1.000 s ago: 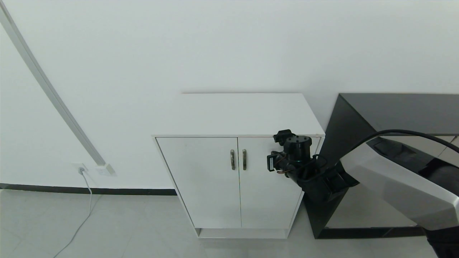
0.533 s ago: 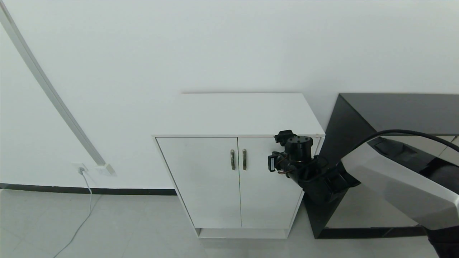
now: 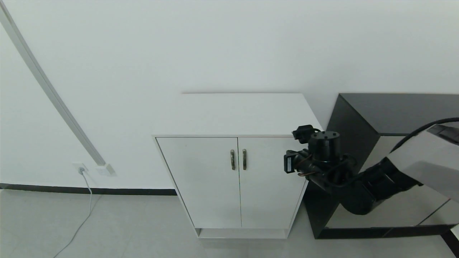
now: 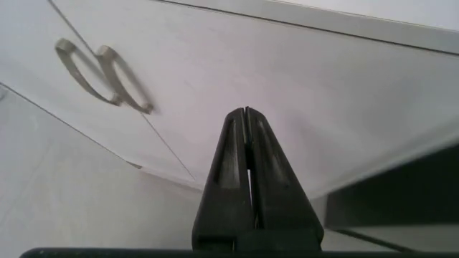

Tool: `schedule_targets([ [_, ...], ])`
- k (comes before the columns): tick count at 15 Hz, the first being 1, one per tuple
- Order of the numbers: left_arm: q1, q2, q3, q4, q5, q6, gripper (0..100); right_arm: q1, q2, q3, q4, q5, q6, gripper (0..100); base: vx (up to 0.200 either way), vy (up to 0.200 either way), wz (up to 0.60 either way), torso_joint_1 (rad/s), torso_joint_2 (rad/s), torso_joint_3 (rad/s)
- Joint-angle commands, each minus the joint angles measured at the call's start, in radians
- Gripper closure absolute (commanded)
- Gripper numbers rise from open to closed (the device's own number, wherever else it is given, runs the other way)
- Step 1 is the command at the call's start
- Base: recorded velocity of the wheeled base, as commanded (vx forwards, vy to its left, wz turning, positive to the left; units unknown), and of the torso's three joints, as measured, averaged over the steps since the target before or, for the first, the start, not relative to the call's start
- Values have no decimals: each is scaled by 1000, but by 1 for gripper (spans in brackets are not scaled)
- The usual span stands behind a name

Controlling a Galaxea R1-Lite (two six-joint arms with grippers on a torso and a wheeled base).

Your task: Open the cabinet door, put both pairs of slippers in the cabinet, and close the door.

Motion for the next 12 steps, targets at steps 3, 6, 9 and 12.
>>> schedule_targets([
  [3,0,0,0,0,0,-1,100,-175,-203,286,-109,-47,-53,100,0,0,0,0,0,0],
  [6,0,0,0,0,0,-1,100,-308,-265,557,-346,-44,-145,100,0,0,0,0,0,0],
  [9,0,0,0,0,0,-1,100,-342,-275,720,-531,-30,-184,100,0,0,0,0,0,0],
  [12,0,0,0,0,0,-1,100,-342,-350,818,-540,-5,-184,100,0,0,0,0,0,0],
])
